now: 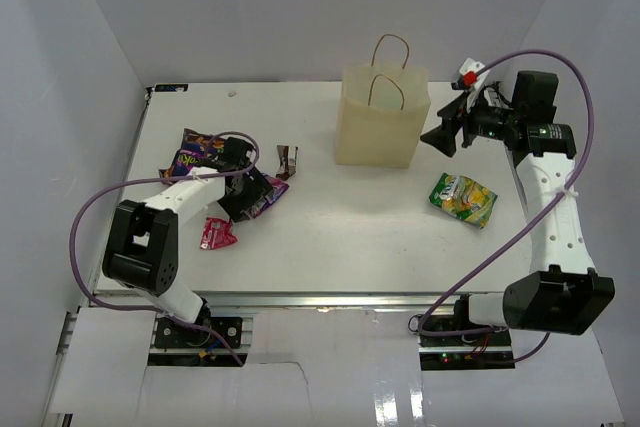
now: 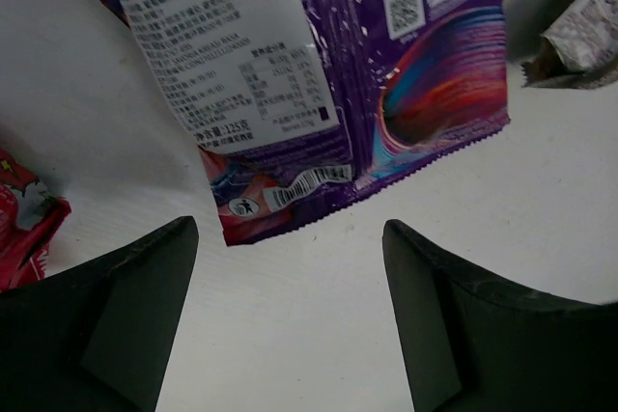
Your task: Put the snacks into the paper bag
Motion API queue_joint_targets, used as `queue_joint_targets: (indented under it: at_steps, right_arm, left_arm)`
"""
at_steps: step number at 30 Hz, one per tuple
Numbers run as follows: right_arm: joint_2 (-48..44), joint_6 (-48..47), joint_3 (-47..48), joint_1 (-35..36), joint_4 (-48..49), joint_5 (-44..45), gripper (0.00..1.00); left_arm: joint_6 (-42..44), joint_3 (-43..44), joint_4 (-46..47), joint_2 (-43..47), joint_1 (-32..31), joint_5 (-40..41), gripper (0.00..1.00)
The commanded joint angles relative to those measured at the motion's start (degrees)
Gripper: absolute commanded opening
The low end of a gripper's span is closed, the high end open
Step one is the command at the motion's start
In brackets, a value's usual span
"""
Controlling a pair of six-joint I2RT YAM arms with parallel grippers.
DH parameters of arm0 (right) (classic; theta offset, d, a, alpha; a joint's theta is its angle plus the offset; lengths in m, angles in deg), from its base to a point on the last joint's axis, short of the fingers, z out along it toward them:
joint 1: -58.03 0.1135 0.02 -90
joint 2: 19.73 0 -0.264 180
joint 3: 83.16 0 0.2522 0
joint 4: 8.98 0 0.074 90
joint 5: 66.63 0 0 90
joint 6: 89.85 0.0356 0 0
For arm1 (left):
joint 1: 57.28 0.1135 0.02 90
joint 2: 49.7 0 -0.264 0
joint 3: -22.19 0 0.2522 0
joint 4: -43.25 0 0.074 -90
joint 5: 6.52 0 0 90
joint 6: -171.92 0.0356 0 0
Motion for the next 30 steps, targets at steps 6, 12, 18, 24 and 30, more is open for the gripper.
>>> queue_joint_targets:
  at_steps: [6,12,18,24,30]
  right_arm:
    - [-6.3,-3.4,-14.7,-0.4,-2.9,-5.0,0.80]
    - [-7.8,-3.1,-17.9,-0.4,-2.8,-6.1,0.80]
    - [-8.5,-9.2,-18.3,-0.4,-8.1,-8.1,0.80]
    - [-5.6,-39.6,-16.5,3.3,-38.0,-19.2,0.78]
    - [-9.6,-30.7,-25.6,14.1,-30.8,-12.1,0.75]
  left_arm:
    - [4.1,-2.2,7.1,-1.2,5.2,-6.7,0.88]
    - [8.3,-3.8,14.4,-5.6,7.4,-10.4,0.86]
    - [10.3,-6.0,17.7,-5.9,8.5,-13.6,0.56]
    - [15.6,-12.7,24.8,0.3,8.3,-20.8,0.20]
    - [20.7,-20.6,30.5,12.7,7.1,-27.2,0.04]
